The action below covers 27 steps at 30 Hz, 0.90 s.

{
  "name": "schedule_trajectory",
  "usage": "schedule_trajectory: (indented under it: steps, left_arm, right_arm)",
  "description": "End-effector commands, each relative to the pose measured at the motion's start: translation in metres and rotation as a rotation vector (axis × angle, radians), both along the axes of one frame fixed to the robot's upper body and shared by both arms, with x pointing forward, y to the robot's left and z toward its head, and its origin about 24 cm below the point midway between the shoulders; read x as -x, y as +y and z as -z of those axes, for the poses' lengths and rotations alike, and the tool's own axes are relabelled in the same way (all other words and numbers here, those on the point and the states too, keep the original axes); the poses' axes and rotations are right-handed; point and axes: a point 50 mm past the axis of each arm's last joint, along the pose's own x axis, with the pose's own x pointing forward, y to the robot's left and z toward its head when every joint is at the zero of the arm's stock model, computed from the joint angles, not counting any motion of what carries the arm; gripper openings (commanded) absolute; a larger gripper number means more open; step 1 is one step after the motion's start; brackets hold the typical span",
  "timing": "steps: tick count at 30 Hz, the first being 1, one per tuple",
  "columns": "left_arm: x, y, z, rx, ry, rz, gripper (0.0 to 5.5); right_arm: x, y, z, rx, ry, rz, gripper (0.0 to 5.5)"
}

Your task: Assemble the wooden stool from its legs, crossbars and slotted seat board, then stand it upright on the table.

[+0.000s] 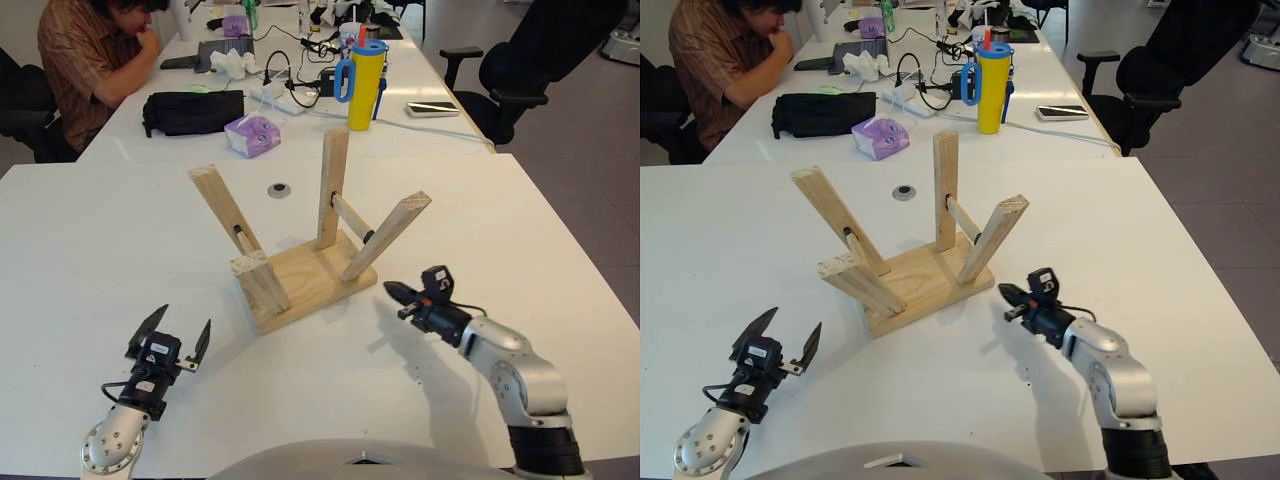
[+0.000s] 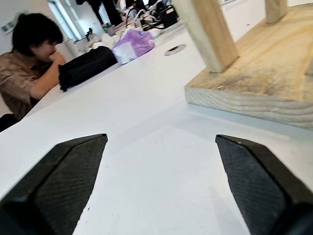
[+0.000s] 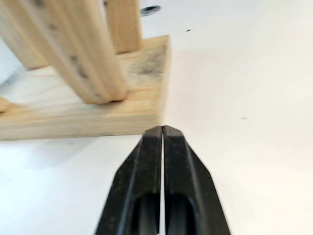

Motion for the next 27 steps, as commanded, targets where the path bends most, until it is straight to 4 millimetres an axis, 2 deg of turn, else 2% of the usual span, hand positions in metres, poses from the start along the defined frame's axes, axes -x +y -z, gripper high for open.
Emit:
schedule_trajectory:
  steps: [1,5,8,12,17,22,25,27]
  left_arm:
    - [-0.016,-0.003,0.011,-0.013,0.055,0.030,4.16]
    - [-0.022,-0.015,0.019,-0.053,0.117,0.119,4.16]
    - [-0.024,-0.016,0.027,-0.102,0.189,0.168,4.16]
    - [-0.032,-0.016,0.030,-0.127,0.237,0.201,4.16]
    - [-0.035,-0.027,0.026,-0.152,0.275,0.274,4.16]
    - [-0.032,-0.030,0.023,-0.157,0.379,0.350,4.16]
    - [-0.039,-0.041,0.018,-0.089,0.403,0.384,4.16]
    - [-0.051,-0.056,0.008,0.060,0.392,0.411,4.16]
  right_arm:
    - [-0.032,-0.013,0.003,0.067,-0.050,0.018,0.03]
    - [-0.053,-0.003,0.015,0.130,-0.057,-0.036,0.03]
    - [-0.062,0.008,0.025,0.154,-0.056,-0.055,0.03]
    - [-0.054,0.024,0.037,0.171,-0.033,-0.136,0.03]
    - [-0.038,0.039,0.043,0.187,0.003,-0.239,0.03]
    - [-0.032,0.035,0.046,0.226,0.035,-0.199,0.03]
    - [-0.024,0.044,0.049,0.188,0.083,-0.218,0.03]
    - [-0.021,0.061,0.040,0.082,0.095,-0.251,0.03]
